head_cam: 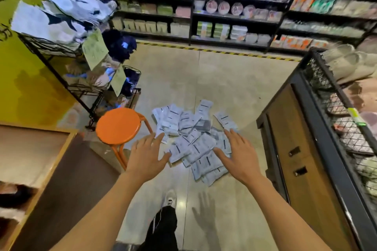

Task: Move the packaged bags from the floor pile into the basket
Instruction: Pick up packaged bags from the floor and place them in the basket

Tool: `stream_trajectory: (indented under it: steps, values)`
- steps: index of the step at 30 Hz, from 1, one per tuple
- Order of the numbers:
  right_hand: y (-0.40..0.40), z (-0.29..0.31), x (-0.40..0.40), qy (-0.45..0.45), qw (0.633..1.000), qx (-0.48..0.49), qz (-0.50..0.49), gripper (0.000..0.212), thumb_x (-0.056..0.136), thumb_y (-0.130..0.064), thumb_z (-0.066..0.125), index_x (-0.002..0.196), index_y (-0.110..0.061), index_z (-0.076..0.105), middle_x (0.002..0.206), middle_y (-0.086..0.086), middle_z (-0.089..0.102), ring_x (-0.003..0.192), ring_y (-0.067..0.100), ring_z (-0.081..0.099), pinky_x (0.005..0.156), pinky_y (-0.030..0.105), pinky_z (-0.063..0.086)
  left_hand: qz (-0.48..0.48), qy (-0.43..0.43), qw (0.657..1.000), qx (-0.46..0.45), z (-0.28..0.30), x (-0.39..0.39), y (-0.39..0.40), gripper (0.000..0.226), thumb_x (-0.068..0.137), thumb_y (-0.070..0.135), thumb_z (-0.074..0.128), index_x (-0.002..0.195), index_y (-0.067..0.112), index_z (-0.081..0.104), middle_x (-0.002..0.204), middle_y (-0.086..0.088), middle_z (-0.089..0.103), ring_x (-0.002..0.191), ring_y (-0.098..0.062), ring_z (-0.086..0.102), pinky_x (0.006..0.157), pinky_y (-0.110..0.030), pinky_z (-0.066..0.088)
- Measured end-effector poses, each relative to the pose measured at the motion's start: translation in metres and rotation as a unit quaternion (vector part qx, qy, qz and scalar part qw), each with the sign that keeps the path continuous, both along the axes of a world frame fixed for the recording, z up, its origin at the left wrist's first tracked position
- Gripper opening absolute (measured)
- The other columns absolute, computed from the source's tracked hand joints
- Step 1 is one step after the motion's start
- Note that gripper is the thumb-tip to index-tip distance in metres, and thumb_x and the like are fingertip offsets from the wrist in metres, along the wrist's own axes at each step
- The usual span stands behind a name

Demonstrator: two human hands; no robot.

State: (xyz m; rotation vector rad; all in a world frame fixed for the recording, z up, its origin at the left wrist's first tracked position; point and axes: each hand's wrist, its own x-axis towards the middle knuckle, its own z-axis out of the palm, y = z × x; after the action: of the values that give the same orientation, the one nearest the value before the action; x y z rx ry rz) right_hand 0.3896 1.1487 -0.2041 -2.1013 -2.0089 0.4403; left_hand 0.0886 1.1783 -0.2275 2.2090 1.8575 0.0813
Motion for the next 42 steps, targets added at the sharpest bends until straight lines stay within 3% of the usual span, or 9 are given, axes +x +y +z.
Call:
stream_trajectory:
  steps: [3, 7, 13, 20, 23, 31, 34, 37, 42]
  values:
    - [0.078, -0.015, -0.004, -0.016, 1.0, -0.026, -0.006, 0.102, 0.084, -0.088, 0.016, 0.163, -0.025, 0.027, 0.169, 0.0, 0.032, 0.157, 0.026, 0.026, 0.127, 0.046, 0.023, -0.017, 0.003, 0.999, -0.028, -0.021, -0.002, 0.086, 0.1, 0.078, 0.078, 0.01, 0.161, 0.026, 0.033, 0.164, -0.008, 0.039, 0.151, -0.031, 0.035, 0.121, -0.05, 0.026]
    - [0.176, -0.037, -0.008, -0.034, 0.998, -0.047, 0.008, 0.085, 0.097, -0.074, 0.036, 0.163, -0.022, 0.027, 0.169, 0.005, 0.032, 0.156, 0.03, 0.027, 0.127, 0.049, 0.022, -0.021, -0.021, 0.999, -0.022, -0.045, -0.001, 0.186, 0.091, 0.085, 0.074, 0.023, 0.155, 0.02, 0.046, 0.156, -0.013, 0.049, 0.144, -0.036, 0.044, 0.115, -0.055, 0.034]
    - [0.262, -0.108, 0.005, -0.023, 0.995, -0.097, 0.009, 0.098, 0.084, -0.083, 0.018, 0.163, -0.025, 0.028, 0.169, 0.006, 0.031, 0.156, 0.032, 0.027, 0.126, 0.052, 0.022, -0.028, -0.001, 0.998, -0.052, -0.107, 0.004, 0.269, 0.088, 0.087, 0.073, 0.028, 0.152, 0.018, 0.049, 0.152, -0.015, 0.053, 0.138, -0.039, 0.049, 0.11, -0.056, 0.036]
    - [0.326, -0.302, 0.03, -0.004, 0.992, -0.124, 0.032, 0.091, 0.088, -0.08, 0.028, 0.161, -0.027, 0.035, 0.166, 0.003, 0.038, 0.153, 0.03, 0.034, 0.123, 0.05, 0.027, -0.026, -0.032, 0.995, -0.096, -0.298, 0.048, 0.333, 0.085, 0.088, 0.07, 0.035, 0.156, 0.02, 0.042, 0.16, -0.012, 0.044, 0.146, -0.035, 0.042, 0.115, -0.053, 0.034]
    - [0.351, -0.405, 0.041, -0.018, 0.99, -0.13, 0.052, 0.094, 0.086, -0.081, 0.027, 0.161, -0.025, 0.034, 0.167, 0.005, 0.038, 0.154, 0.031, 0.032, 0.124, 0.05, 0.023, -0.038, -0.03, 0.993, -0.105, -0.403, 0.066, 0.351, 0.091, 0.084, 0.074, 0.026, 0.158, 0.022, 0.038, 0.162, -0.013, 0.041, 0.147, -0.036, 0.041, 0.115, -0.05, 0.035]
    - [0.394, -0.652, 0.038, -0.058, 0.979, -0.141, 0.139, 0.092, 0.086, -0.079, 0.034, 0.162, -0.026, 0.031, 0.168, 0.007, 0.035, 0.155, 0.032, 0.03, 0.126, 0.052, 0.021, -0.06, -0.021, 0.992, -0.105, -0.645, 0.051, 0.383, 0.084, 0.089, 0.072, 0.04, 0.158, 0.023, 0.037, 0.16, -0.012, 0.043, 0.14, -0.039, 0.046, 0.111, -0.051, 0.04]
    - [0.405, -0.711, 0.043, -0.078, 0.972, -0.139, 0.171, 0.097, 0.081, -0.083, 0.026, 0.161, -0.027, 0.031, 0.166, 0.007, 0.039, 0.154, 0.032, 0.033, 0.126, 0.052, 0.022, -0.057, -0.023, 0.991, -0.121, -0.696, 0.042, 0.399, 0.081, 0.091, 0.068, 0.047, 0.158, 0.024, 0.034, 0.159, -0.011, 0.043, 0.141, -0.037, 0.044, 0.113, -0.051, 0.04]
    - [0.415, -0.745, 0.046, -0.089, 0.968, -0.13, 0.193, 0.095, 0.084, -0.082, 0.032, 0.161, -0.027, 0.031, 0.166, 0.006, 0.039, 0.154, 0.032, 0.032, 0.125, 0.051, 0.019, -0.048, -0.053, 0.989, -0.127, -0.727, 0.038, 0.408, 0.085, 0.088, 0.073, 0.044, 0.158, 0.026, 0.033, 0.159, -0.008, 0.044, 0.142, -0.033, 0.045, 0.113, -0.051, 0.04]
    - [0.428, -0.759, 0.047, -0.095, 0.965, -0.119, 0.213, 0.094, 0.084, -0.079, 0.036, 0.162, -0.027, 0.031, 0.165, 0.006, 0.039, 0.155, 0.03, 0.029, 0.125, 0.048, 0.017, 0.001, -0.177, 0.961, -0.213, -0.76, 0.047, 0.409, 0.078, 0.09, 0.05, 0.074, 0.155, 0.026, 0.039, 0.154, -0.001, 0.05, 0.131, -0.016, 0.053, 0.097, -0.03, 0.04]
